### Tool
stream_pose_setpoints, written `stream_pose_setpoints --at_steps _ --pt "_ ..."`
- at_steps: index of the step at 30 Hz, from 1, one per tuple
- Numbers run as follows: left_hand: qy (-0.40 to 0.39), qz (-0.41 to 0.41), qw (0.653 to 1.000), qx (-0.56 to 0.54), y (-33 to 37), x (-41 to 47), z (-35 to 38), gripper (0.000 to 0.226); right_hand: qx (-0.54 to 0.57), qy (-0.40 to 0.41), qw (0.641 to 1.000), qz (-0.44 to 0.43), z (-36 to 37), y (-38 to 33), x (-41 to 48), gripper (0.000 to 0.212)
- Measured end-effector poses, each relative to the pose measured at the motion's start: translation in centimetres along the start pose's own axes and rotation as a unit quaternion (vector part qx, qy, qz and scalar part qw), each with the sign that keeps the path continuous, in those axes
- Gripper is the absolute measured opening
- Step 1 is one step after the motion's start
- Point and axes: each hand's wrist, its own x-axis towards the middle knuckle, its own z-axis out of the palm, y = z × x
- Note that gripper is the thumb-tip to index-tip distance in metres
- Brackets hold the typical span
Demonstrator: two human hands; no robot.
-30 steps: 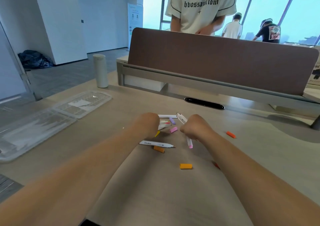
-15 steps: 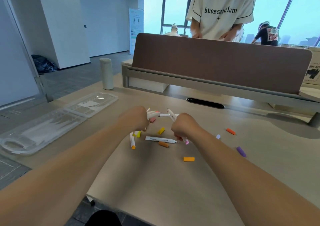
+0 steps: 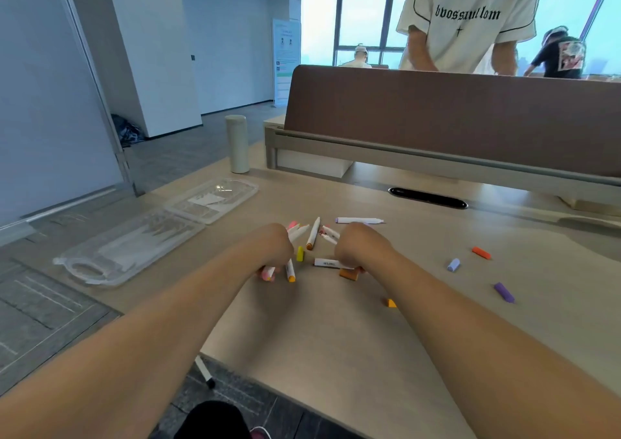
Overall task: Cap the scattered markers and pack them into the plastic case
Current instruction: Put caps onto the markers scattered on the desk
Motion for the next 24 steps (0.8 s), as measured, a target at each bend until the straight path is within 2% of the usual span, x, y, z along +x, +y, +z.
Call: stream_pose_setpoints --at_steps 5,8,10,13,16,18,24 --pt "0.023 0.002 0.999 0.046 0.6 0.6 0.5 0.018 -0.020 -0.019 1.000 0.014 -0.4 0.5 0.2 0.025" --pt "0.025 -0.003 0.997 0.069 0.8 0.8 0.5 0.021 -0.027 -0.015 0.999 0.022 0.0 0.9 0.9 0.011" --pt "0.020 -0.004 0.995 0.094 1.0 0.7 0.4 0.028 -0.025 -0.001 0.999 0.022 0.2 1.0 1.0 0.017" --pt "0.019 -0.007 0.992 0.125 1.3 0.6 0.4 0.023 -0.025 0.022 0.999 0.016 0.4 1.2 0.9 0.030" --pt "0.009 -0.022 0.991 0.130 1.9 0.1 0.7 0.040 -0.028 0.029 0.999 0.026 0.5 1.1 0.7 0.020" --pt "0.016 -0.017 0.992 0.120 2.0 -0.3 0.9 0.053 -0.023 0.026 0.998 0.043 0.4 1.0 0.3 0.026" --pt "0.048 -0.032 0.998 0.024 0.7 -0.1 0.4 0.035 0.016 0.031 0.997 0.074 0.5 0.9 0.0 0.036"
